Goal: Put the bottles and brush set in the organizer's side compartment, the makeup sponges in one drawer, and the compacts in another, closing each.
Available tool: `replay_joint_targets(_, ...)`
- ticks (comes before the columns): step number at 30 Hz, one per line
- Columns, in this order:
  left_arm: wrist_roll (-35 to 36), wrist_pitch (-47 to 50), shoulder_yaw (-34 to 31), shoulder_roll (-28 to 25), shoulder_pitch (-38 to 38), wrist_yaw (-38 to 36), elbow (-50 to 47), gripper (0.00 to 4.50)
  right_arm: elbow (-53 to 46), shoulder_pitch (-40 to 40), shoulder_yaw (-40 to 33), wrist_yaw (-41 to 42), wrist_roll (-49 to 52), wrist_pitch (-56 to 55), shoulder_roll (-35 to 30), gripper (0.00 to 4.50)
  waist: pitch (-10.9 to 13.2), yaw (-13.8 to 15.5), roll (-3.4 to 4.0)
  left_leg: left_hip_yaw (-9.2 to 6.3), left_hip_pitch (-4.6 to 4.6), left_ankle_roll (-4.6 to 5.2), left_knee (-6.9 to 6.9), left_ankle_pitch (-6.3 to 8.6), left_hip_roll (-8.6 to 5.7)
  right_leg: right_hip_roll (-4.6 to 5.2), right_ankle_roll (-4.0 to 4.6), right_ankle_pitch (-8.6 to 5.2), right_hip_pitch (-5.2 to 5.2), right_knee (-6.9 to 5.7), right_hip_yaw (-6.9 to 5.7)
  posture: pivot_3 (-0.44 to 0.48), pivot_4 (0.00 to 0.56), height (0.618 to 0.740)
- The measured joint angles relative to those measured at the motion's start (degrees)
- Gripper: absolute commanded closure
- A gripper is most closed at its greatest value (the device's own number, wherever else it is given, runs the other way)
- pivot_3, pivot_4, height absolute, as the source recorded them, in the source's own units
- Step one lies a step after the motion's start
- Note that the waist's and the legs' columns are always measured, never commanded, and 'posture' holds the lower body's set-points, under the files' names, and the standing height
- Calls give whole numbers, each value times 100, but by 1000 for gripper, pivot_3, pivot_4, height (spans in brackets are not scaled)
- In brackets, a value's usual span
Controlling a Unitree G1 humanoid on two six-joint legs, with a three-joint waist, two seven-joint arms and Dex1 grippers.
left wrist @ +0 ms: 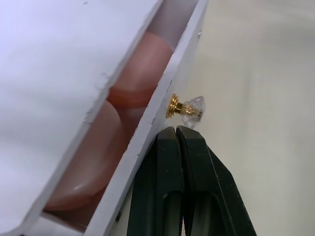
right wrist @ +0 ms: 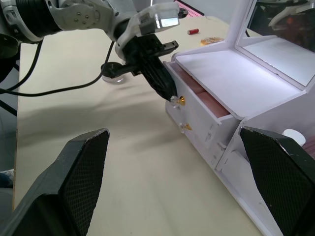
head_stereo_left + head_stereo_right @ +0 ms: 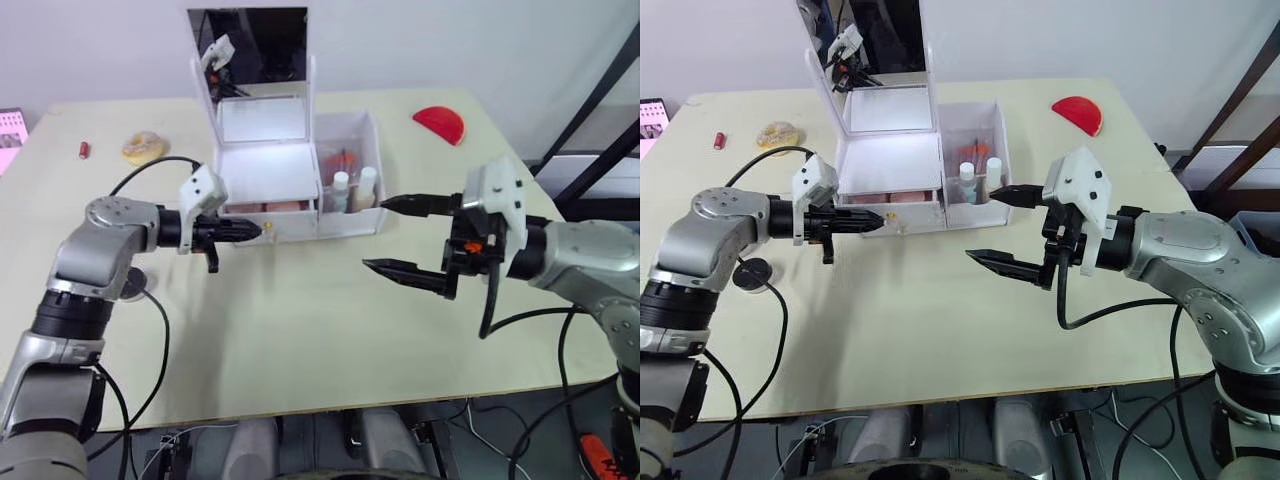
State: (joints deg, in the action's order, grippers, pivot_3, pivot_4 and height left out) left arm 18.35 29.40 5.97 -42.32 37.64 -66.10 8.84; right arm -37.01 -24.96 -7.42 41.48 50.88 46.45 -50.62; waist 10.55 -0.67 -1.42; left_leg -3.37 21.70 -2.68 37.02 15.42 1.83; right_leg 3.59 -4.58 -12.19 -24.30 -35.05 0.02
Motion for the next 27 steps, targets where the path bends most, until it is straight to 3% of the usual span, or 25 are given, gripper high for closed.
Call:
replay_joint_targets(8, -145, -167, -7, 315, 186, 277, 364, 4432, -33, 4, 0, -11, 11, 1, 0, 0, 0, 13, 0, 0, 1, 0, 5, 0, 0, 1, -3, -1, 1, -2, 0, 0, 150, 739)
replay_joint_targets(27, -98, -32, -147, 269, 28, 413, 94, 4432, -101, 17, 1, 2, 126, 13, 0, 0, 0, 1, 0, -1, 0, 0, 2, 0, 0, 1, -1, 0, 1, -2, 0, 0, 150, 739)
